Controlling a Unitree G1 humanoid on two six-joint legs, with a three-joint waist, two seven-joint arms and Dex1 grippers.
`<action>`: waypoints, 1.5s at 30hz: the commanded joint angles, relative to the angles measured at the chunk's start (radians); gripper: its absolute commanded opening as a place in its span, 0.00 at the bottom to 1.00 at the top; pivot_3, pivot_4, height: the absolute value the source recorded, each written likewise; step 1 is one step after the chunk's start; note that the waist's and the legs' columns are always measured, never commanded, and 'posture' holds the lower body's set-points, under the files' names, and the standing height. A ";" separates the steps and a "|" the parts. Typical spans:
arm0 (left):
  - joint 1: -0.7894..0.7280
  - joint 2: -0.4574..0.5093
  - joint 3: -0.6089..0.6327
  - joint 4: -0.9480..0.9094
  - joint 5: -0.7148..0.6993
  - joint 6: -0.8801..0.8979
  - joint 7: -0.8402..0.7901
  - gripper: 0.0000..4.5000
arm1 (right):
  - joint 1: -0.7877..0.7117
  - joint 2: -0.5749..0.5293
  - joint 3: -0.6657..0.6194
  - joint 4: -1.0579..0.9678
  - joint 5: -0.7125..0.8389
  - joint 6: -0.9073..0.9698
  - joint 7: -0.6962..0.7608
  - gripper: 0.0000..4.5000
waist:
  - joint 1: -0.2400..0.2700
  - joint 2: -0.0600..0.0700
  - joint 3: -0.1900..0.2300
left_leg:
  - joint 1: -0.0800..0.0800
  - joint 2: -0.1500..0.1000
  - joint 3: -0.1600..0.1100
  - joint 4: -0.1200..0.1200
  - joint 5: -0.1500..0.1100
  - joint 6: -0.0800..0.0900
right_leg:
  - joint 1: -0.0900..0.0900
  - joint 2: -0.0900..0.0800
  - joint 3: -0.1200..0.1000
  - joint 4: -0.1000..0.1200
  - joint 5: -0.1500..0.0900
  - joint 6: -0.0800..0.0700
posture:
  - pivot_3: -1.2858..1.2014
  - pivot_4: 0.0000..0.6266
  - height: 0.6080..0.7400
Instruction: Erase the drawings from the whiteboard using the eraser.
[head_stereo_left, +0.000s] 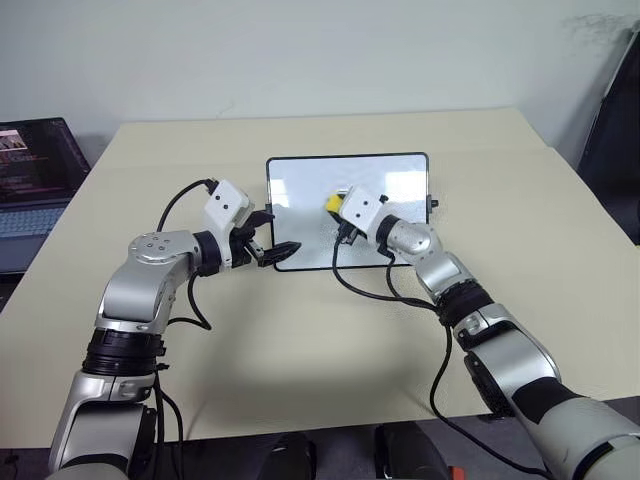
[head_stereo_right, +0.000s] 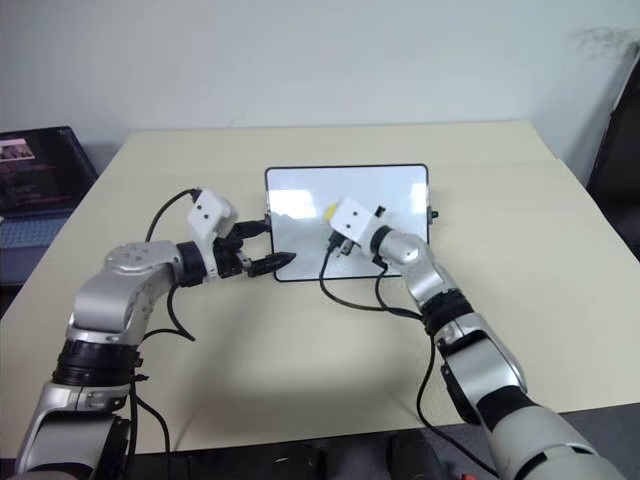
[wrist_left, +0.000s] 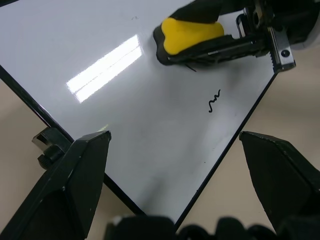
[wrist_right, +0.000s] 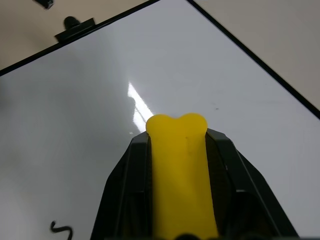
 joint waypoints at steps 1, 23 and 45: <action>-0.034 0.018 0.027 0.000 -0.006 -0.008 0.003 1.00 | 0.027 -0.020 0.020 0.033 -0.026 0.014 0.028 0.24 | 0.000 0.000 0.000 | 0.001 0.000 0.000 0.000 0.000 0.000 | 0.000 0.000 0.000 0.000 0.000 0.000 | 0.52 0.24 1.00; -0.064 0.015 0.055 0.084 -0.013 -0.016 0.016 1.00 | -0.110 -0.042 -0.031 0.095 -0.034 -0.014 -0.019 0.24 | -0.005 0.000 0.000 | -0.004 0.000 0.000 -0.003 0.002 -0.003 | -0.004 0.000 0.000 -0.006 0.002 -0.001 | 0.52 0.24 1.00; -0.076 0.016 0.056 0.098 -0.011 -0.020 0.017 1.00 | -0.043 -0.094 0.021 -0.126 -0.018 0.045 0.201 0.24 | -0.013 0.000 0.000 | 0.000 0.000 -0.002 0.000 0.001 0.000 | 0.000 0.000 -0.001 0.001 0.003 -0.001 | 0.52 0.24 1.00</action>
